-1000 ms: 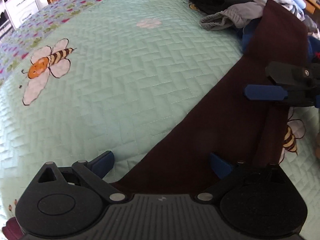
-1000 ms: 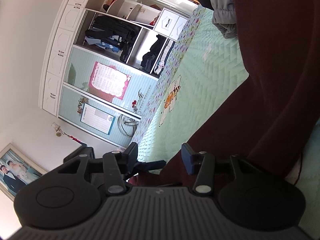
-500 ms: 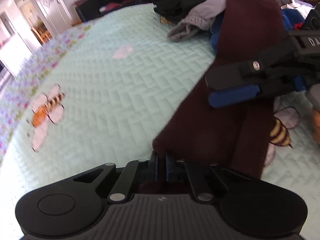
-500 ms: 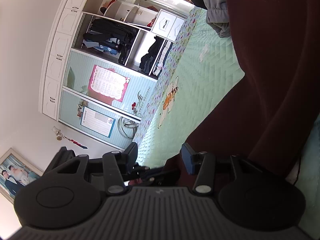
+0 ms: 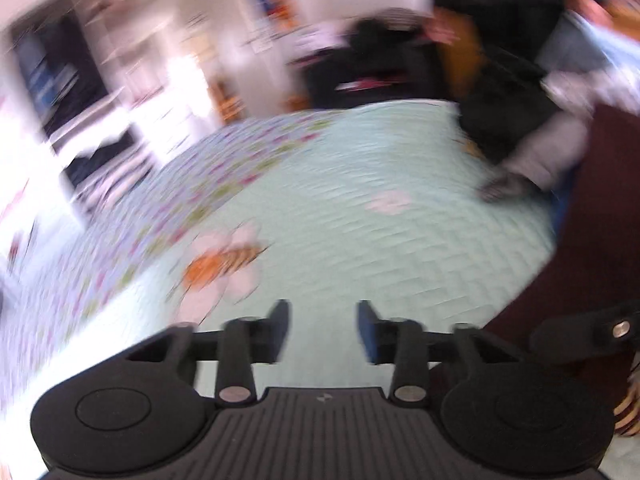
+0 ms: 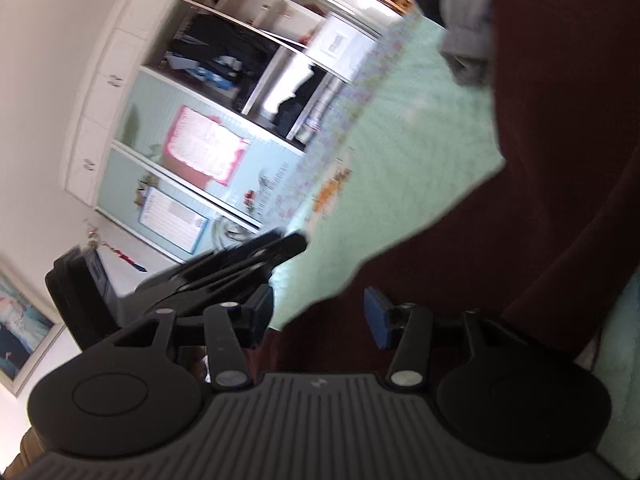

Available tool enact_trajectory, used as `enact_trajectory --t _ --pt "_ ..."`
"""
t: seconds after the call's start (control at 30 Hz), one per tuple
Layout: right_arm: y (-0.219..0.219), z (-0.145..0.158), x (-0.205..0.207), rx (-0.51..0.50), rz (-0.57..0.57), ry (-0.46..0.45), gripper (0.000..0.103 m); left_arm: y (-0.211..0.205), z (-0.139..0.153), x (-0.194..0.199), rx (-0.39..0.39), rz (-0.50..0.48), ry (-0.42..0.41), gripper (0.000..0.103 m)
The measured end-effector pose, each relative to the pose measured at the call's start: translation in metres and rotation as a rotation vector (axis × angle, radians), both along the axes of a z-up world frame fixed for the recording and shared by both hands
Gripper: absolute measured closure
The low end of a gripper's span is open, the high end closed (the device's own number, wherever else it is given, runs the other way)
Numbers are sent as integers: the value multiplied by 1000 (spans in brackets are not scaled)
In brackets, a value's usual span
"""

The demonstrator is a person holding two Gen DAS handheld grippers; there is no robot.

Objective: Fold clothes

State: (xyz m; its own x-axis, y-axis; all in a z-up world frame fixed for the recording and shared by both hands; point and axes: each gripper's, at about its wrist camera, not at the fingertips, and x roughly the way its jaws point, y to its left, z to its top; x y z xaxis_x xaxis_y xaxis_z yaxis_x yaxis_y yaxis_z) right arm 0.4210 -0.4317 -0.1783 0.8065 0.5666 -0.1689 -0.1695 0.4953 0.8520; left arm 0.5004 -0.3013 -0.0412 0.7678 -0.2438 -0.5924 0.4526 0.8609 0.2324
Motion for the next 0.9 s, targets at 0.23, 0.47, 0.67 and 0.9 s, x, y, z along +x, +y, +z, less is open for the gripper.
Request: enact_trajectory --t 0.23,0.47,0.67,0.9 --pt "32 22 6 0 263 -83 24 69 -34 -33 -36 144 217 23" --pt "70 24 -17 -538 412 43 63 83 -66 -41 -64 284 158 0" --pt "32 27 -39 -433 253 104 67 89 -47 -69 -85 370 133 4" --pt "27 49 -40 -22 231 -40 35 145 -38 -162 -398 502 168 1"
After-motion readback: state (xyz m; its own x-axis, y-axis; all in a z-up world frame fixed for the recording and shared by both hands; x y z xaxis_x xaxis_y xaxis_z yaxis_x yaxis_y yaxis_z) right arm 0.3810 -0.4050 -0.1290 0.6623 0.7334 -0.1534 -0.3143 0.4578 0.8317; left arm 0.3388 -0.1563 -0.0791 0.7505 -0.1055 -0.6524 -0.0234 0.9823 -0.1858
